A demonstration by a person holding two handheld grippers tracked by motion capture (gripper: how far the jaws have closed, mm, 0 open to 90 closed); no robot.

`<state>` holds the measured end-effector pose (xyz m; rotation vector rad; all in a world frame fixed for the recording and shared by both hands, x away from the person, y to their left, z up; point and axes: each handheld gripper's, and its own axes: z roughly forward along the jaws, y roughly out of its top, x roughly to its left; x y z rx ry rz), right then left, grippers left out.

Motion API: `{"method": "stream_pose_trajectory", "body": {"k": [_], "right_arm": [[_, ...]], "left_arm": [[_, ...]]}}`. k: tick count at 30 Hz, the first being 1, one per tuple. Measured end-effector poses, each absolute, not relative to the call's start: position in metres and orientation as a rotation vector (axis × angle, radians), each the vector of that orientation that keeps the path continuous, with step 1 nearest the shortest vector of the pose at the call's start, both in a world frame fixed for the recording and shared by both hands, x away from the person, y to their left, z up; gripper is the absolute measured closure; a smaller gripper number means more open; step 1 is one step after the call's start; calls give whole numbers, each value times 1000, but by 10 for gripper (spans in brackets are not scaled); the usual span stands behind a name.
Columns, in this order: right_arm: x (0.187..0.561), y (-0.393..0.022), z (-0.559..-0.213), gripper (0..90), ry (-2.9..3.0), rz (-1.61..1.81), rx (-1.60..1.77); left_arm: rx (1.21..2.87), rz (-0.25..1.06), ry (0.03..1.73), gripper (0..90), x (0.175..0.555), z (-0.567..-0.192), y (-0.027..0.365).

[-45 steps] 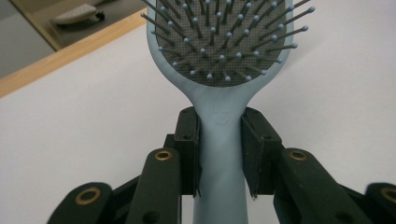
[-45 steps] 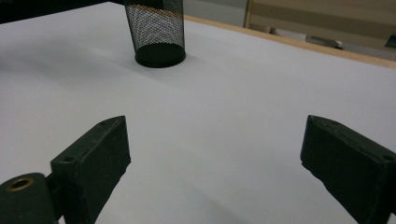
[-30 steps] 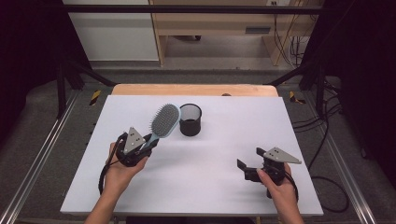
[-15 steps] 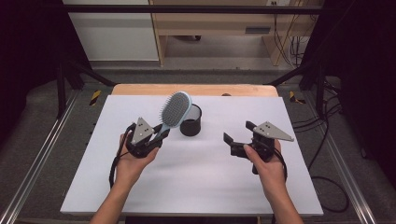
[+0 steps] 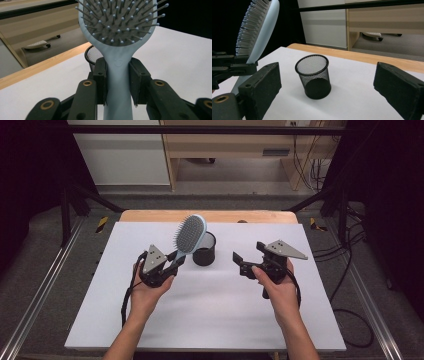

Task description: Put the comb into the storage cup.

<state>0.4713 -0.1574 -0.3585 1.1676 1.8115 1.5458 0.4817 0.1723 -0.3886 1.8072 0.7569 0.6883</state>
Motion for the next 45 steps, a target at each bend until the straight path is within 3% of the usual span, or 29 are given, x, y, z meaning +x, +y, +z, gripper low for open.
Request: {"method": "stream_pose_trajectory", "body": {"k": [18, 45], "right_arm": [[457, -153, -370, 68, 1706, 1686, 1218], [445, -114, -377, 58, 1768, 1820, 1167]], "left_arm": [[1758, 679, 808, 695, 466, -405, 178], [1832, 679, 690, 696, 451, -416, 138]]}}
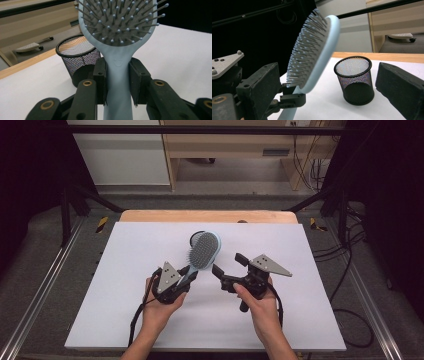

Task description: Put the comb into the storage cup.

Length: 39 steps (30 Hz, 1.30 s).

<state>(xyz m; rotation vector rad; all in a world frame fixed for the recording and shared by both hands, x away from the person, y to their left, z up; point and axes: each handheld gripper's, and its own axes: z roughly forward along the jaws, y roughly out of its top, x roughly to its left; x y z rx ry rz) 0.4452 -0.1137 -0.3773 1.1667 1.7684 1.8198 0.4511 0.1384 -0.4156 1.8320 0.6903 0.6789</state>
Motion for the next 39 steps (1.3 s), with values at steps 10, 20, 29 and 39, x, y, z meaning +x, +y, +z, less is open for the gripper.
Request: {"method": "stream_pose_trajectory", "body": {"k": [10, 20, 29, 39], "right_arm": [[445, -109, -380, 60, 1755, 1900, 1197], [446, -111, -382, 100, 1732, 1940, 1241], [447, -112, -384, 161, 1722, 1958, 1273], [447, -113, -386, 213, 1715, 1977, 1300]], "left_arm": [[1844, 654, 647, 695, 444, -419, 124], [1855, 633, 616, 696, 439, -421, 114], [1857, 630, 599, 696, 435, -421, 109], [1859, 625, 589, 695, 433, -421, 106]]}}
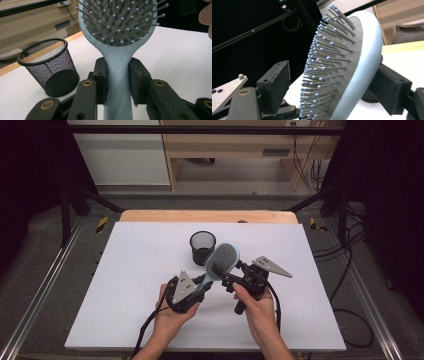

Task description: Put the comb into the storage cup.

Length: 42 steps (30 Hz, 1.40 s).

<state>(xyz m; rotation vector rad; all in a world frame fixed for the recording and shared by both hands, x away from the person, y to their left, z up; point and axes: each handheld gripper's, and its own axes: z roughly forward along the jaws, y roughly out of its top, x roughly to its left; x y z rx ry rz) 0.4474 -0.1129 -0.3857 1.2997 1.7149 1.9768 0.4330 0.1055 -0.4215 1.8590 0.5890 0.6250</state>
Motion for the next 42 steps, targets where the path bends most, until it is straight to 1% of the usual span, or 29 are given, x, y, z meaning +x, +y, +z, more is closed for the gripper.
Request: {"method": "stream_pose_trajectory", "body": {"k": [7, 25, 37, 42], "right_arm": [[449, -117, -387, 251, 1701, 2001, 1334], [449, -118, -390, 309, 1701, 1995, 1350], [449, -119, -390, 320, 1695, 1999, 1359], [449, -119, -390, 358, 1696, 1993, 1348]], "left_arm": [[1861, 623, 586, 695, 432, -422, 104], [1873, 613, 574, 695, 431, -424, 100], [1883, 611, 574, 696, 431, -426, 99], [1882, 609, 574, 695, 431, -426, 99]]}}
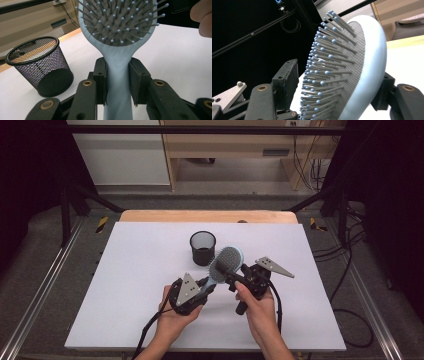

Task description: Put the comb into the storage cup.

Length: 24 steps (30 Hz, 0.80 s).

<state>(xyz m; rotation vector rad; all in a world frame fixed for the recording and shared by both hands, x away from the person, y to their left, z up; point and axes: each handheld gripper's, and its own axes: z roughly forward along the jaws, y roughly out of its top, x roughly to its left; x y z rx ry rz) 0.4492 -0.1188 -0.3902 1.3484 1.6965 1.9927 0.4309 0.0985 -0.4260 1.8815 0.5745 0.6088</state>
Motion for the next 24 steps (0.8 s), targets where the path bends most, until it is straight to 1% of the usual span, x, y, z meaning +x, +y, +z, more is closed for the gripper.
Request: {"method": "stream_pose_trajectory", "body": {"k": [1, 3, 5, 24], "right_arm": [[449, -119, -390, 358, 1696, 1993, 1348], [449, -119, -391, 395, 1693, 1993, 1351], [450, -120, -391, 410, 1690, 2000, 1351], [450, -122, -392, 460, 1698, 2008, 1350]], "left_arm": [[1882, 608, 574, 695, 431, -426, 99], [1882, 609, 575, 695, 431, -426, 99], [1881, 608, 575, 695, 431, -426, 99], [1883, 594, 586, 696, 432, -428, 99]]}}
